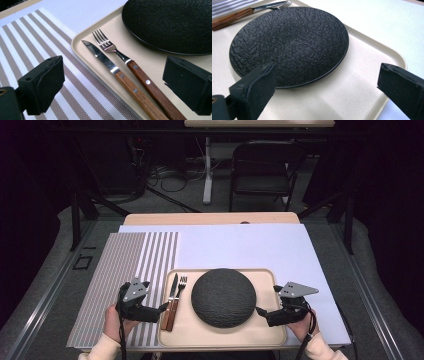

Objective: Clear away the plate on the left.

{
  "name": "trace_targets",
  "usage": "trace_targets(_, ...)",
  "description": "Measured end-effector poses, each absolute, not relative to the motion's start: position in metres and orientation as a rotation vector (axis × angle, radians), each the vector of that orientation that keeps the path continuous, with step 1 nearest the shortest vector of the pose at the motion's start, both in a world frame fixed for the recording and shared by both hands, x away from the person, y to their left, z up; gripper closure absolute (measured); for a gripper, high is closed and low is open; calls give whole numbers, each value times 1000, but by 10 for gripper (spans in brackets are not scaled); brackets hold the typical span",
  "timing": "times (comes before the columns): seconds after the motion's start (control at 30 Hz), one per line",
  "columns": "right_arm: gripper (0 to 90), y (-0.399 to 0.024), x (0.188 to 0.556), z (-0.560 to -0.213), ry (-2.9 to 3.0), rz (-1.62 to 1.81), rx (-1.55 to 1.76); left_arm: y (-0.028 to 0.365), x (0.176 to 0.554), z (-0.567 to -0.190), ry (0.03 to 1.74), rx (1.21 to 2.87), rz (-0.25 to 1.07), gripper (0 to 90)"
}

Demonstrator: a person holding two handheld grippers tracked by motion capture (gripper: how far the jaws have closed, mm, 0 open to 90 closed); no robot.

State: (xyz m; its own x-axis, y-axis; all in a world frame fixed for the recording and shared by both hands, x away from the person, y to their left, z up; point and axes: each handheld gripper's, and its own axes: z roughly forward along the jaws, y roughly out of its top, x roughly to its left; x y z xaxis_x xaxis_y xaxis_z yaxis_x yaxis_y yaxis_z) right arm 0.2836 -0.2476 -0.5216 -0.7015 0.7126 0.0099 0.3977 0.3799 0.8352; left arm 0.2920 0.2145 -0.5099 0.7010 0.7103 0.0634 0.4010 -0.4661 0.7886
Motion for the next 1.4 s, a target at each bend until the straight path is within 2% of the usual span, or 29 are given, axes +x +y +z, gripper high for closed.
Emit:
trace_targets(0.23, 0, -249, 278, -519, 2277, 1270, 928, 226, 287, -514, 847, 2100, 512, 1)
trace_targets(1.4, 0, -263, 254, -524, 2266, 1246, 904, 257, 269, -530, 867, 2114, 572, 1)
